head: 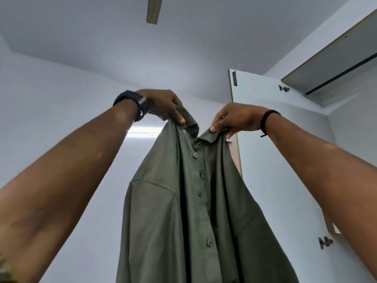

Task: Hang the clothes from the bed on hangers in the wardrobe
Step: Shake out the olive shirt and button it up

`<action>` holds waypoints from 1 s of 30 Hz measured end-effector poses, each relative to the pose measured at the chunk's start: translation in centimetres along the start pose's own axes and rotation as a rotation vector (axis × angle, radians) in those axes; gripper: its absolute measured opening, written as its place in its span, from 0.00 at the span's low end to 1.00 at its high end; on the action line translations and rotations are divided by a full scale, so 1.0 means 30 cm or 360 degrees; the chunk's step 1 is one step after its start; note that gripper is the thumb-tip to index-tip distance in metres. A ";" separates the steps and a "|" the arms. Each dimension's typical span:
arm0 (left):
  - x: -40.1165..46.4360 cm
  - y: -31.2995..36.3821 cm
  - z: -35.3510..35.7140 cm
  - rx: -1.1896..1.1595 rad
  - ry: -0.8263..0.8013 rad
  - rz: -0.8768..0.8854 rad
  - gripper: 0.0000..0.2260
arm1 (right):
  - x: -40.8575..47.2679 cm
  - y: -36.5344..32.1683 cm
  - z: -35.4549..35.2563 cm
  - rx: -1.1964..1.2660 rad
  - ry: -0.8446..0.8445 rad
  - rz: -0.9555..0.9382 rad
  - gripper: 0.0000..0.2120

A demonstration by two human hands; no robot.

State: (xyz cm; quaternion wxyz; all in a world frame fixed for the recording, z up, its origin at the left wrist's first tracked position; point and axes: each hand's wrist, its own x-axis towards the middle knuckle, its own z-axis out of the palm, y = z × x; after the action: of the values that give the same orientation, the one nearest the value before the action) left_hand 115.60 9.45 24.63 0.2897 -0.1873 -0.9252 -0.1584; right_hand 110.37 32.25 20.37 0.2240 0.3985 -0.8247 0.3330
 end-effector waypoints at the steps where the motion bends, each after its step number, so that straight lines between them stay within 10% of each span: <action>1: -0.014 0.017 -0.034 -0.0091 0.0015 0.0045 0.06 | 0.000 -0.023 -0.019 0.0076 0.0015 -0.0064 0.04; 11: -0.146 0.122 -0.260 -0.0561 0.0648 0.0046 0.07 | 0.028 -0.153 -0.064 0.1170 0.0352 -0.0363 0.04; 23: -0.380 -0.623 0.637 -0.0628 -0.0817 -0.1155 0.15 | -0.153 0.432 1.038 0.1277 -0.0681 0.0764 0.03; 30: -0.629 -0.975 1.212 -0.0177 -0.1501 -0.1481 0.07 | -0.377 0.664 1.517 -0.0049 -0.0987 0.0967 0.07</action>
State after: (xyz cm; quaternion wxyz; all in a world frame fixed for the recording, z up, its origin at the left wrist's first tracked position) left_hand 99.81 -6.49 -20.44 -0.2548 0.1677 -0.9276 -0.2156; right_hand 96.14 14.05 -25.05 -0.1367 0.2155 -0.9376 0.2360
